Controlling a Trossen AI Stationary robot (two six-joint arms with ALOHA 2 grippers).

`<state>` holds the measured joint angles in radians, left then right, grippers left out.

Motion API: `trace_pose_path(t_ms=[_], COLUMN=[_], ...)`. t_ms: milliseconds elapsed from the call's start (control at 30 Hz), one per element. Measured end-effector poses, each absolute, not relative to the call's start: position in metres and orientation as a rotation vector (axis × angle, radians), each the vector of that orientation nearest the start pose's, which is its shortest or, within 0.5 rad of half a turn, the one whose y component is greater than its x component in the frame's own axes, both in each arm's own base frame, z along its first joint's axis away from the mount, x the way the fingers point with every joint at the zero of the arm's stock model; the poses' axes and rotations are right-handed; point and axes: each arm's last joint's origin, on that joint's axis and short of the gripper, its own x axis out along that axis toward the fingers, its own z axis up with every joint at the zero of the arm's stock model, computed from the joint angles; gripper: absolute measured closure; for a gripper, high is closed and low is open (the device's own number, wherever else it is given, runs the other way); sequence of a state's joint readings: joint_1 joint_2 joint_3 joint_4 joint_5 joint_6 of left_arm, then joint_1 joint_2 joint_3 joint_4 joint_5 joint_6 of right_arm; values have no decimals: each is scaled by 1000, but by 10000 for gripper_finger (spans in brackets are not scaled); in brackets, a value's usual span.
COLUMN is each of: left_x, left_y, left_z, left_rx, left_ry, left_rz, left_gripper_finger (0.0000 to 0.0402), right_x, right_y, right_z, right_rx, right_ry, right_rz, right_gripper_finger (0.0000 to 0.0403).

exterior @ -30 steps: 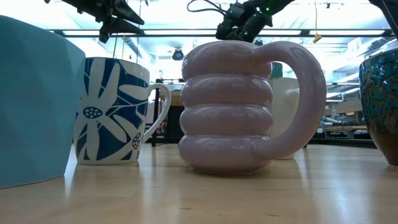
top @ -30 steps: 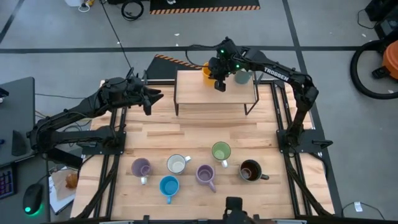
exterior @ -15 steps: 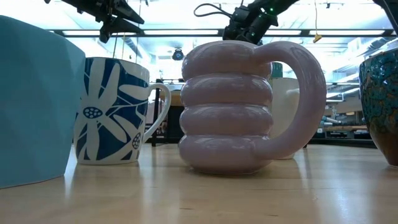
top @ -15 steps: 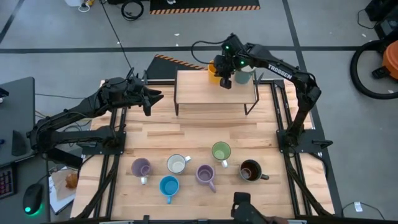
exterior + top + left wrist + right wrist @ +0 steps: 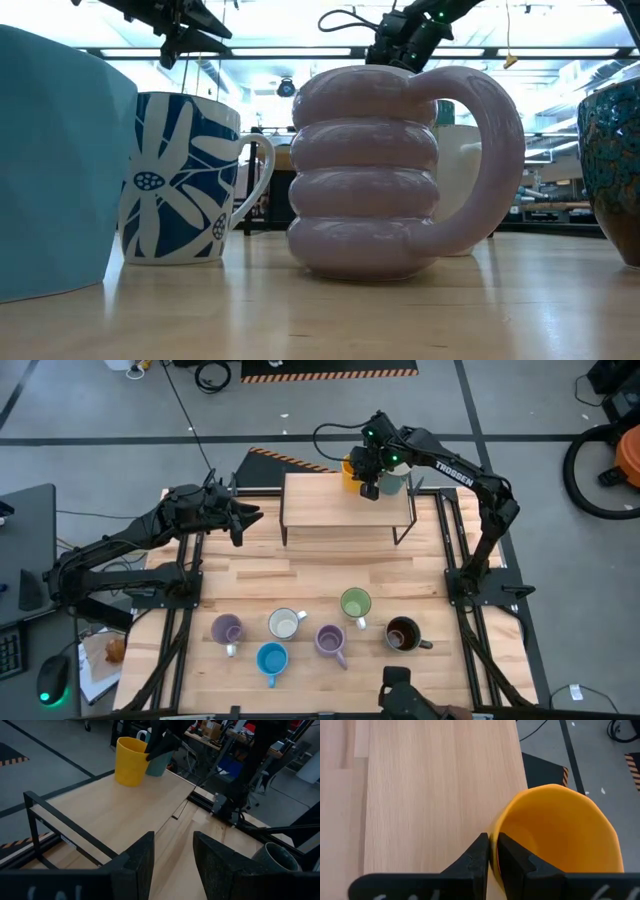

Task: Place coffee mugs
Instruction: Put the yellow mug on the shelf

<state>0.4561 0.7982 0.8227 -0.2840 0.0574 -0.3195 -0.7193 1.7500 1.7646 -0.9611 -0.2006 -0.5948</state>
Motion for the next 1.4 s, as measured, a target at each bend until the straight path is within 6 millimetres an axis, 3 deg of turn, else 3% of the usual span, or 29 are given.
trace_pose_path(t_ms=[467, 767, 1167, 1400], left_x=[156, 156, 156, 156], left_y=[75, 75, 75, 75], left_z=[334, 334, 334, 334], left_rx=[-366, -365, -363, -363], left_ry=[191, 191, 188, 187], left_rz=[433, 432, 432, 432], left_gripper_finger=[261, 261, 261, 261], right_x=[278, 283, 273, 293], right_y=[-234, -228, -218, -214], right_z=[346, 348, 385, 395], right_rx=[-82, -68, -57, -37], right_ry=[989, 982, 801, 644], right_rz=[-200, -220, -371, -476], right_gripper_finger=[294, 278, 276, 276])
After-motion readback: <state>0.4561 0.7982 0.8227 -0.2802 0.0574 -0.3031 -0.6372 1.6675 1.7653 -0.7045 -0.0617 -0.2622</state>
